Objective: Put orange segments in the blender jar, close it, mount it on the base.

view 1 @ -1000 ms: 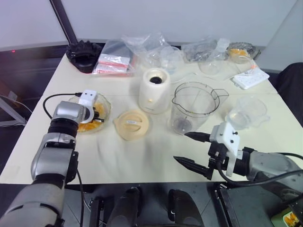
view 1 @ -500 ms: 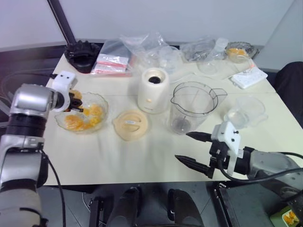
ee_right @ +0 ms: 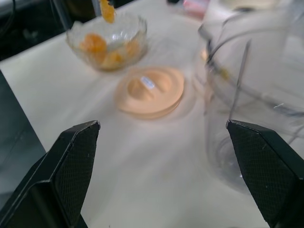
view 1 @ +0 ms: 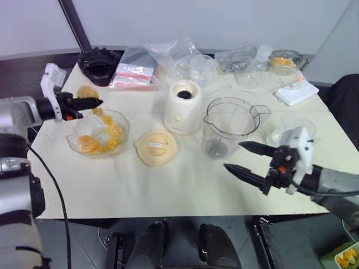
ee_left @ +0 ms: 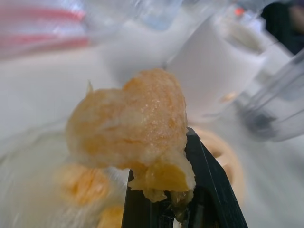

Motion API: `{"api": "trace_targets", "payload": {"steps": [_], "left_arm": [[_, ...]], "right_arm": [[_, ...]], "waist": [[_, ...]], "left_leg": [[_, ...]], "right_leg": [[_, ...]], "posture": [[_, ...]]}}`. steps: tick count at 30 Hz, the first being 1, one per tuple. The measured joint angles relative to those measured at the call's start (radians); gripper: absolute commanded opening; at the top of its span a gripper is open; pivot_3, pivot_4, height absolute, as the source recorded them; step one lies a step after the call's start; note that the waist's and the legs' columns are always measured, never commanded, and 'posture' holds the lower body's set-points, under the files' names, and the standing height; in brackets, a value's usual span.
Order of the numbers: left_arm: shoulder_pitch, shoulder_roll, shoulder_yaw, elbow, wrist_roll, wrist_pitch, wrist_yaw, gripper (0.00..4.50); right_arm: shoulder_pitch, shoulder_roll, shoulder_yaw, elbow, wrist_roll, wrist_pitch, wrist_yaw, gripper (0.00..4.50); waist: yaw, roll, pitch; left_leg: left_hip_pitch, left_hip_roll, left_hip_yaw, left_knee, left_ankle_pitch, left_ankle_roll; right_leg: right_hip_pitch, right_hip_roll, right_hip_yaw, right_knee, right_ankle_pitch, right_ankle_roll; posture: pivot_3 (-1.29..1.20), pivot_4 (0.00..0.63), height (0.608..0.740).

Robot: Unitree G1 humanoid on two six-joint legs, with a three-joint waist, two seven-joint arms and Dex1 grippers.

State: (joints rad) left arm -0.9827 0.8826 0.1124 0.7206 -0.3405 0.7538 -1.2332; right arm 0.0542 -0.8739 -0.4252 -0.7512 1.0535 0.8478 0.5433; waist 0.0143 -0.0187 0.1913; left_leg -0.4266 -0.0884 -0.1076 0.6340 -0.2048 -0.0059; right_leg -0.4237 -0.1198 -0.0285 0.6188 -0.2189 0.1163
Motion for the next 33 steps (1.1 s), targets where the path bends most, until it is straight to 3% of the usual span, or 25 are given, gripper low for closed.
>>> {"api": "trace_targets", "payload": {"steps": [5, 9, 17, 24, 29, 33], "left_arm": [[-0.166, -0.008, -0.077, 0.068, 0.032, -0.051, -0.14, 0.06], [-0.327, -0.049, -0.119, 0.129, 0.063, -0.112, -0.21, 0.06], [-0.557, -0.274, -0.158, 0.205, 0.083, -0.154, -0.307, 0.06], [-0.571, -0.49, -0.185, 0.201, 0.083, -0.164, -0.317, 0.06], [-0.551, -0.655, -0.23, 0.255, 0.14, -0.287, -0.24, 0.06], [-0.522, -0.732, -0.287, 0.323, 0.2, -0.381, -0.208, 0.06]], "right_arm": [[0.045, -0.051, -0.148, -0.017, 0.09, 0.029, -0.028, 4.5], [0.077, -0.052, -0.182, -0.049, 0.111, 0.03, -0.059, 4.5], [0.146, -0.057, -0.264, -0.07, 0.119, 0.029, -0.088, 4.5], [0.157, -0.095, -0.37, -0.071, 0.17, 0.03, -0.107, 4.5], [0.191, -0.117, -0.456, -0.078, 0.24, 0.041, -0.14, 4.5], [0.212, -0.121, -0.46, -0.107, 0.276, 0.04, -0.18, 4.5]], "waist": [[0.003, -0.001, 0.0], [0.0, -0.001, 0.0], [0.0, -0.002, 0.0], [-0.005, -0.001, 0.001], [0.01, -0.001, 0.001], [0.011, -0.001, 0.001]], "left_leg": [[-0.001, 0.0, 0.0, 0.001, 0.0, 0.0], [0.0, 0.0, 0.001, 0.001, 0.0, 0.0], [-0.002, 0.0, 0.002, 0.004, -0.001, 0.002], [-0.002, 0.001, 0.002, 0.008, -0.001, 0.003], [-0.002, 0.0, 0.002, 0.012, -0.003, 0.005], [-0.002, 0.0, 0.003, 0.013, -0.003, 0.006]], "right_leg": [[0.0, 0.0, -0.001, 0.0, 0.0, 0.0], [0.0, 0.0, 0.0, 0.0, 0.0, 0.0], [0.002, 0.0, -0.001, 0.0, 0.0, 0.001], [0.002, 0.001, 0.0, 0.002, 0.0, 0.001], [0.005, 0.0, -0.001, 0.002, 0.0, 0.001], [0.005, 0.0, 0.0, 0.0, 0.001, 0.003]], "posture": [[0.0, 0.15, 0.74], [0.0, 0.15, 0.74], [0.0, 0.15, 0.74], [0.0, 0.15, 0.74], [0.0, 0.15, 0.74], [0.0, 0.15, 0.74]]}}
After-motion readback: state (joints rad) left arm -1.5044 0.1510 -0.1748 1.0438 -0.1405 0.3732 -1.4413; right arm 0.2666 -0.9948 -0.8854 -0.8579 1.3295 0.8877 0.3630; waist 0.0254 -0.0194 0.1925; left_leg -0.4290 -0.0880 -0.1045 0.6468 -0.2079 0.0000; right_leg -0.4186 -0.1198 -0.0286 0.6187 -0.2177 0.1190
